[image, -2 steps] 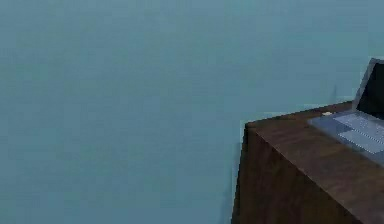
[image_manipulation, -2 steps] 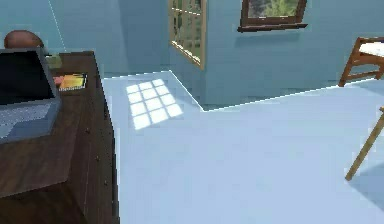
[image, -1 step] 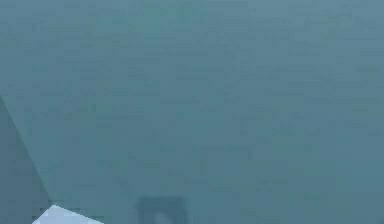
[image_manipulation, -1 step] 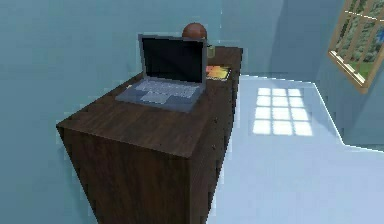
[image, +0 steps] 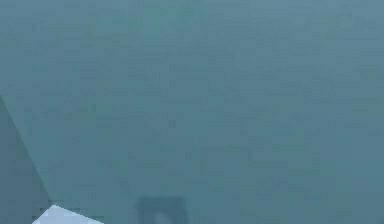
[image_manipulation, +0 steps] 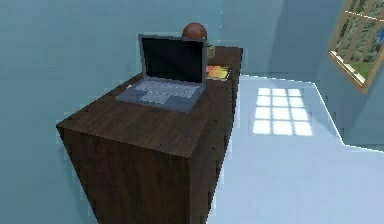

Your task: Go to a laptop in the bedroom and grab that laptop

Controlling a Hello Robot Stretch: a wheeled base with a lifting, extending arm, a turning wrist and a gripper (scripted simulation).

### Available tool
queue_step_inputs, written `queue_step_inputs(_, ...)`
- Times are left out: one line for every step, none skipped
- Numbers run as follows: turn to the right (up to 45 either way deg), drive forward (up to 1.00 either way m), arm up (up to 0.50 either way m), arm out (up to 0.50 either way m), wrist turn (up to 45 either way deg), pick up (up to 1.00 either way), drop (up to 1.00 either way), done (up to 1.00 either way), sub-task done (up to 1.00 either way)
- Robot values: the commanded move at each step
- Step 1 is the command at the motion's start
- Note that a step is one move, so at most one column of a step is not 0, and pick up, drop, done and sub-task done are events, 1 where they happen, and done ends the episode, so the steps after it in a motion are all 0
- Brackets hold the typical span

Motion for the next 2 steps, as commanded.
queue_step_inputs(0.0, 0.00, 0.38, 0.00, 0.0, 0.00, 0.00, 0.00, 0.00)
queue_step_inputs(0.0, 0.00, 0.00, 0.50, 0.0, 0.00, 0.00, 0.00, 0.00)
